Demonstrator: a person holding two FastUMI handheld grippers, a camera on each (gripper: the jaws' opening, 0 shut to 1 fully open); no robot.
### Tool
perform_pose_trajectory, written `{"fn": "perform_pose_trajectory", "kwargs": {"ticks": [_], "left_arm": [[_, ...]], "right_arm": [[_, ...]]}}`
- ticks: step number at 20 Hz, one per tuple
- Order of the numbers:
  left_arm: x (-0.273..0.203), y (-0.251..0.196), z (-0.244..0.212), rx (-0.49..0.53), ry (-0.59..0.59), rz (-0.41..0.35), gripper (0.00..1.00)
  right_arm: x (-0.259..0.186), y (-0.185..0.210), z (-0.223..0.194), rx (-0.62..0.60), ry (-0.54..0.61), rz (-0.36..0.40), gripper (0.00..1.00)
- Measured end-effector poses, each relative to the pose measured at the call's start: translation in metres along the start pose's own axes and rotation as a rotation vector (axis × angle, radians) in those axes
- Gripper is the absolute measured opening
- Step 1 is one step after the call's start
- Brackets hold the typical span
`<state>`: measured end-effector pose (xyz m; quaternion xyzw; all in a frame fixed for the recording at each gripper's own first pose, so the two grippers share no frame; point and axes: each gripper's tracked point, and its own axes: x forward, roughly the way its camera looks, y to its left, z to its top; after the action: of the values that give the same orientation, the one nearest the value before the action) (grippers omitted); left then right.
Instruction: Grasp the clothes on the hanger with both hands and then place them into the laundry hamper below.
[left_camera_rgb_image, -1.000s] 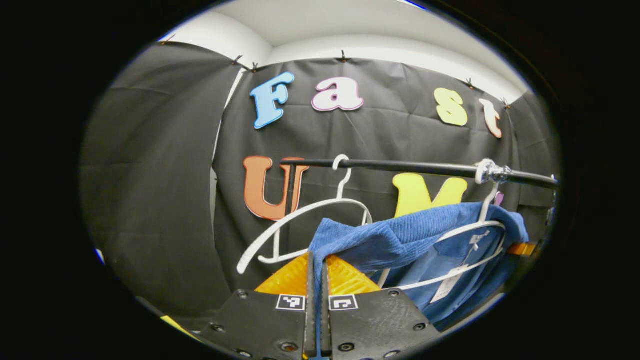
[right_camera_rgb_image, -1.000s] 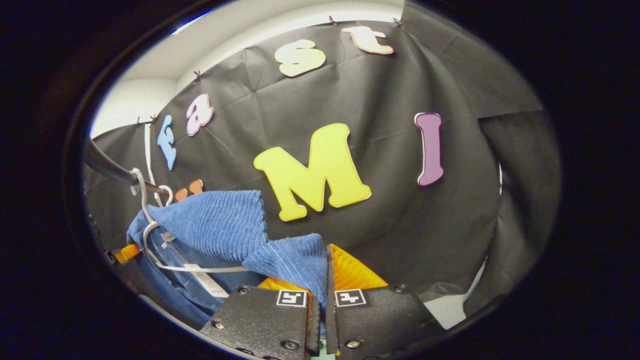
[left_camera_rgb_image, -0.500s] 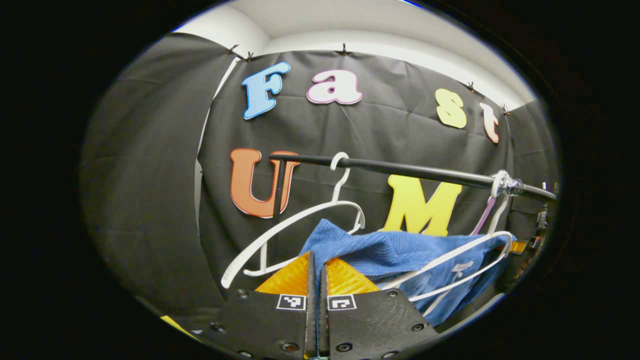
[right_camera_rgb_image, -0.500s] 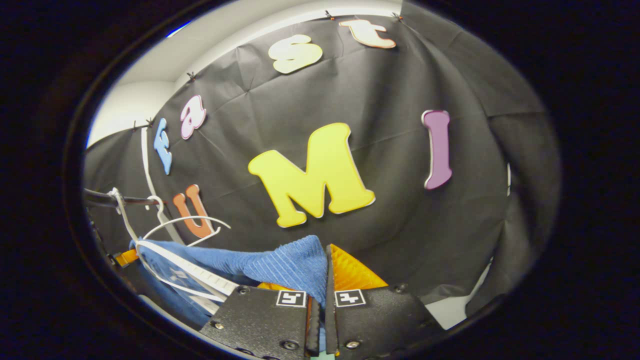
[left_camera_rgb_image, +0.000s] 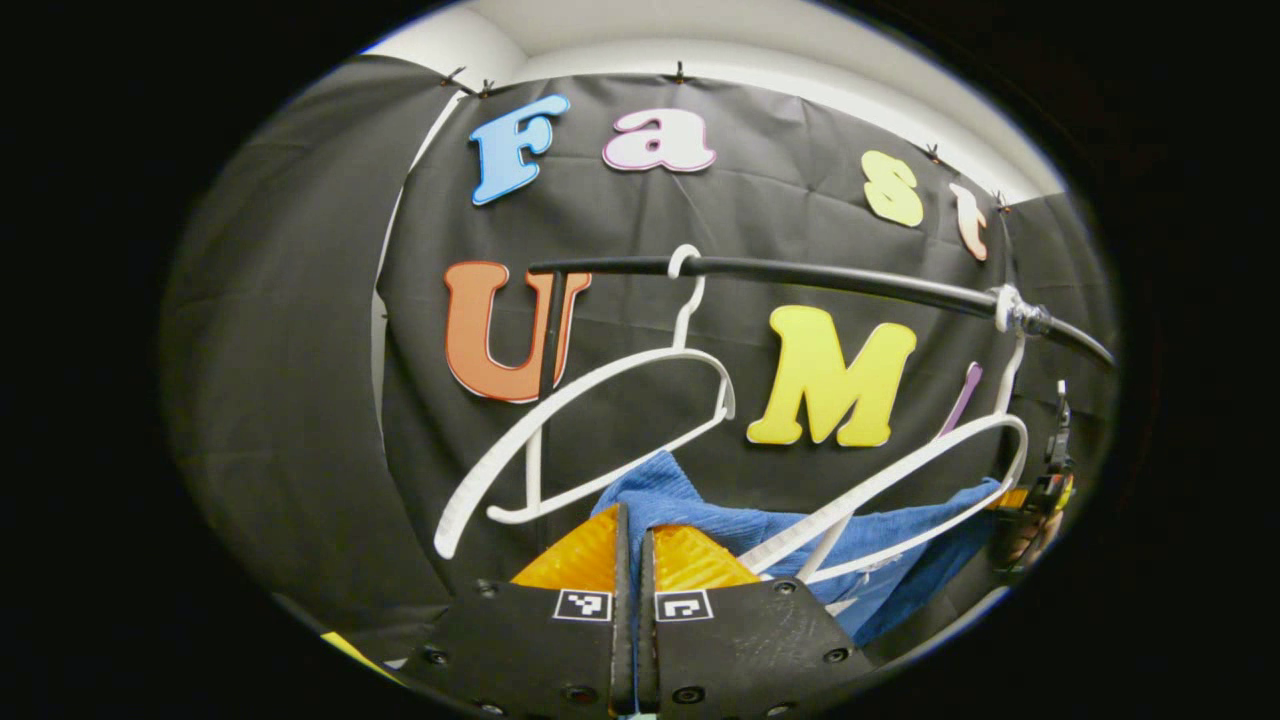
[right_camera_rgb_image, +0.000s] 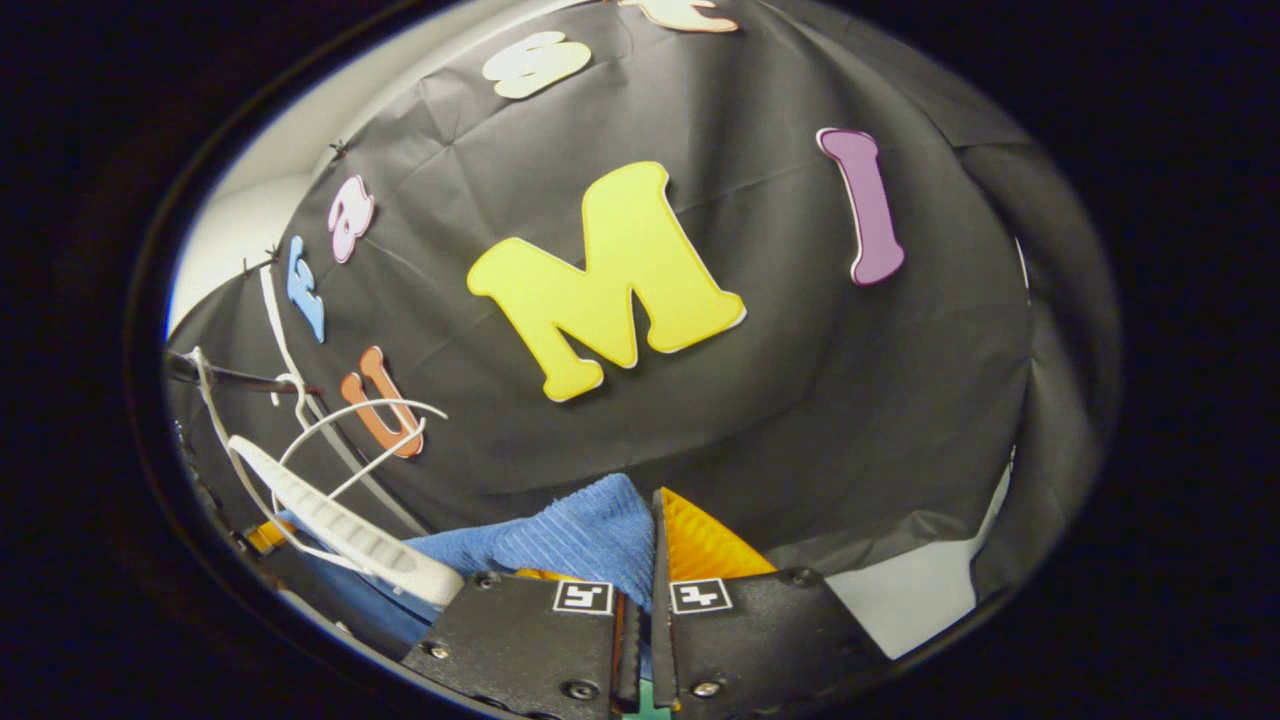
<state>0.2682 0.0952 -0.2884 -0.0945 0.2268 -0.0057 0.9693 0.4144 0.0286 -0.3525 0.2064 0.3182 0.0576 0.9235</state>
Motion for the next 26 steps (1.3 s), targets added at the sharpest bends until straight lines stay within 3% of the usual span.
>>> {"fn": "perform_pose_trajectory", "kwargs": {"ticks": [4,14,23,24,26], "left_arm": [[-0.007,0.005,-0.019,0.011,0.020,-0.006,0.02],[-0.033,0.003,-0.083,-0.143,0.110,-0.042,0.02],[-0.075,-0.015,-0.115,-0.076,0.151,-0.079,0.02],[-0.080,-0.017,-0.116,-0.062,0.151,-0.085,0.07],[-0.092,-0.025,-0.117,-0.045,0.149,-0.108,0.02]], "right_arm": [[0.005,-0.003,-0.016,0.020,0.028,-0.001,0.08],[-0.009,-0.018,-0.086,0.105,0.143,-0.027,0.08],[-0.039,0.015,-0.169,0.162,0.262,-0.012,0.08],[-0.042,0.019,-0.178,0.165,0.273,-0.013,0.08],[-0.055,0.028,-0.195,0.162,0.295,-0.012,0.08]]}}
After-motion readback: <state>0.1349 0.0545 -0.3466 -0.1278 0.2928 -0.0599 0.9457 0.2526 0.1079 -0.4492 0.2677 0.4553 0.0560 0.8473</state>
